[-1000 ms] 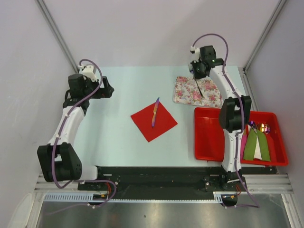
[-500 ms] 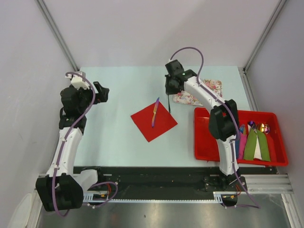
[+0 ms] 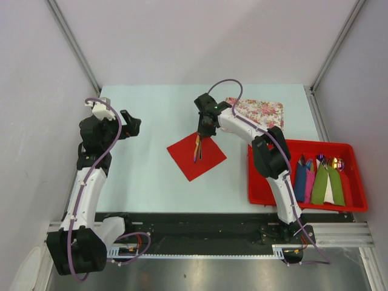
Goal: Place the utensils on the paper napkin and roll it up
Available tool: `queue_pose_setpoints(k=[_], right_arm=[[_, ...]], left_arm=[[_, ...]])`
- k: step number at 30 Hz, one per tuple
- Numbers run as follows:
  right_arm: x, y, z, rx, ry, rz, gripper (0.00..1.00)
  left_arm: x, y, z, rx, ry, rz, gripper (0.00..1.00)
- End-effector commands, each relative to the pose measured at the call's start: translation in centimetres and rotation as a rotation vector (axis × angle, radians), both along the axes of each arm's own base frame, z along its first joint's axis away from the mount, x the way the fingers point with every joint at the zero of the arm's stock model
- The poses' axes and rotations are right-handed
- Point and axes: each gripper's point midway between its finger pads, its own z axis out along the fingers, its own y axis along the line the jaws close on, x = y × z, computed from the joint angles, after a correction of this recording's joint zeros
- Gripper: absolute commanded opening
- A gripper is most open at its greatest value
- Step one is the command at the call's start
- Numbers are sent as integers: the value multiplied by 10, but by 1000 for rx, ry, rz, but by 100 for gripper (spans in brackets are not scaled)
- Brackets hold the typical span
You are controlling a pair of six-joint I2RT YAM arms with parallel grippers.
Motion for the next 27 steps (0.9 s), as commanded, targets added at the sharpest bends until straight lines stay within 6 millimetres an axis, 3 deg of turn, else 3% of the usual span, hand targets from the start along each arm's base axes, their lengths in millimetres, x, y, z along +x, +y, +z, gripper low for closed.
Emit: queue_pose_setpoints(k=[1,15,27], right_arm=[[3,10,-3,46,5,-70,0],[4,-2,-29,22,45,-133,0],[11,-6,-39,22,57,-147,1]], left_arm=[[-3,-4,10,-22,-35,-20,100],[0,-5,3,-18,-22,-35,100],[3,-5,-2,-21,-9,-33,100]])
